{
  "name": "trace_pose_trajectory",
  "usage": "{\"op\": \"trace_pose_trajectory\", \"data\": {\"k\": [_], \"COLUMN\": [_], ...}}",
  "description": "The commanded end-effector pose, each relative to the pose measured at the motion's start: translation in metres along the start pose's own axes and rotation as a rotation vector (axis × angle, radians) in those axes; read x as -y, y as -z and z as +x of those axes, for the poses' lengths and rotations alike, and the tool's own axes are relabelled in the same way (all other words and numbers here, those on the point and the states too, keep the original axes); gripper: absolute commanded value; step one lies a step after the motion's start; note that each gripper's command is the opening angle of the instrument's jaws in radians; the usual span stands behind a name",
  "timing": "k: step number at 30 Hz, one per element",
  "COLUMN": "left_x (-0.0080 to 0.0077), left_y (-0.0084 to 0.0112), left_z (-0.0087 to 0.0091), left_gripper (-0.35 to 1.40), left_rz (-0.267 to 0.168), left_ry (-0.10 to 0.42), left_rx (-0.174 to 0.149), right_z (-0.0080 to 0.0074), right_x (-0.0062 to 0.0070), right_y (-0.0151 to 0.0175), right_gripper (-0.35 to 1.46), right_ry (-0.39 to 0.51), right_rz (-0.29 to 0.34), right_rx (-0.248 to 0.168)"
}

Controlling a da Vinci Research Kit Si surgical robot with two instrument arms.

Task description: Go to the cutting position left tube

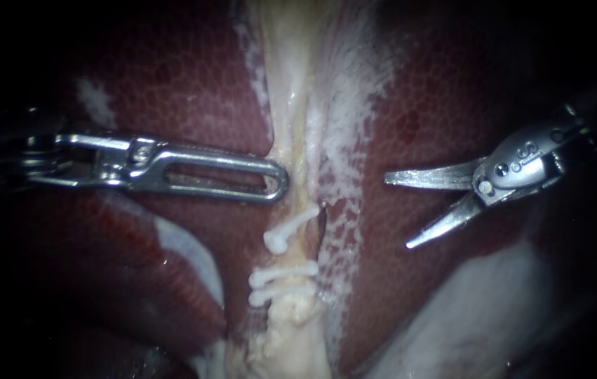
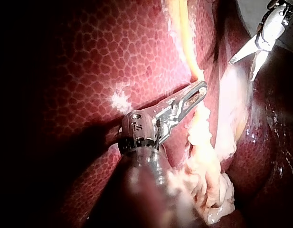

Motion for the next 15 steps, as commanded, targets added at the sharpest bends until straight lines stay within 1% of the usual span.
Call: {"op": "trace_pose_trajectory", "data": {"k": [1, 7, 10, 14, 15], "left_x": [0.0, 0.0, 0.0001, 0.0002, 0.0004], "left_y": [0.0, 0.0001, 0.0003, 0.0008, 0.001], "left_z": [0.0, 0.0, -0.0001, -0.0003, -0.0005], "left_gripper": [-0.35, -0.35, -0.35, -0.35, -0.35], "left_rz": [0.0, 0.001, 0.002, 0.005, 0.006], "left_ry": [0.0, 0.0, 0.001, 0.002, 0.004], "left_rx": [0.0, 0.0, -0.001, -0.003, -0.003], "right_z": [0.0, -0.0003, -0.0008, -0.0016, -0.002], "right_x": [0.0, 0.0, 0.0, 0.0002, 0.0003], "right_y": [0.0, -0.0002, -0.0006, -0.0014, -0.0018], "right_gripper": [1.41, 1.41, 1.41, 1.41, 1.41], "right_ry": [-0.005, -0.057, -0.078, -0.102, -0.105], "right_rz": [0.0, 0.022, 0.04, 0.06, 0.073], "right_rx": [-0.001, -0.017, -0.004, 0.026, 0.035]}}
